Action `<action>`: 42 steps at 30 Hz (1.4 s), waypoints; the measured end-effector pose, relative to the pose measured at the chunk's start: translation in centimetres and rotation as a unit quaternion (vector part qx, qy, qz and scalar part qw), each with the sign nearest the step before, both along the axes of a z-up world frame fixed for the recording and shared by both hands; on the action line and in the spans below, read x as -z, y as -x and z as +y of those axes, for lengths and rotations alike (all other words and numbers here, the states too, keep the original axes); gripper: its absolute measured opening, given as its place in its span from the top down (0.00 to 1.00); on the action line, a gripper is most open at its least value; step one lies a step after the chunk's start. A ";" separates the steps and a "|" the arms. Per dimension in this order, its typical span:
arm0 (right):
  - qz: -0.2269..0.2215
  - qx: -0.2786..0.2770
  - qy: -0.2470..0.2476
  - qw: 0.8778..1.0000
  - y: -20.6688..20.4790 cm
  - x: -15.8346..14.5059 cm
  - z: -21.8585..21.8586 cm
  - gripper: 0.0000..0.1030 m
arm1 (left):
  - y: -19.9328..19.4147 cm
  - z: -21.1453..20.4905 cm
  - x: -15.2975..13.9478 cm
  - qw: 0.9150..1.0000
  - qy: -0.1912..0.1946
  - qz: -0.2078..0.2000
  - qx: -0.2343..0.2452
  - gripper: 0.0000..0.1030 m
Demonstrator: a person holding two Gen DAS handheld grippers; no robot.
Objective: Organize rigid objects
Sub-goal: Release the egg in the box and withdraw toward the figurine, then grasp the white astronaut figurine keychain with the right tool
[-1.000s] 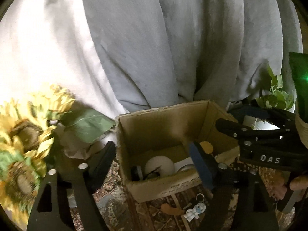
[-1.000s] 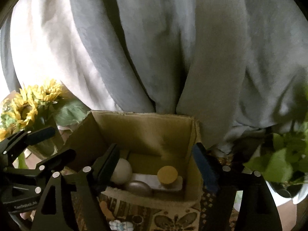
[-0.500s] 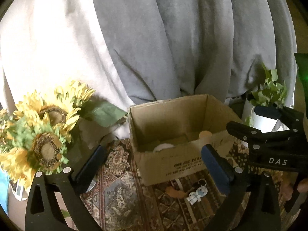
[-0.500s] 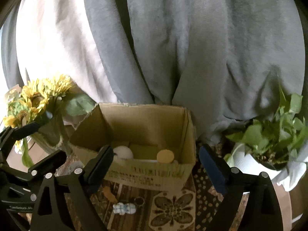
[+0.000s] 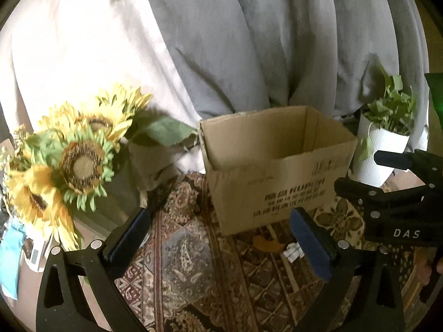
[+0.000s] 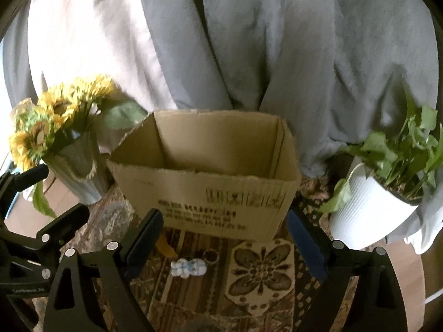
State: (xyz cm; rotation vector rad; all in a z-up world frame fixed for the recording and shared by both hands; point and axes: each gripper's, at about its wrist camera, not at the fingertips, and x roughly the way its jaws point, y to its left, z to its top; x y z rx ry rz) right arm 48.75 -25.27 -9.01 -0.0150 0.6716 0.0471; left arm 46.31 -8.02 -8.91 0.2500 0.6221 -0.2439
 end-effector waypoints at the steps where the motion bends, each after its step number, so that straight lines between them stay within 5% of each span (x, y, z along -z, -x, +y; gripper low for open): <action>1: 0.003 -0.001 0.000 1.000 0.1 0.3 0.1 0.11 | 0.0 0.1 0.2 1.000 0.000 0.002 0.001 0.00; 30: 0.115 -0.031 0.005 0.993 -0.9 8.3 3.4 0.11 | -1.2 0.8 6.6 0.993 -0.074 0.042 0.081 0.00; 42: 0.110 -0.043 0.014 0.993 -1.3 10.8 4.6 0.11 | -1.8 0.5 9.0 0.987 -0.080 0.030 0.133 0.01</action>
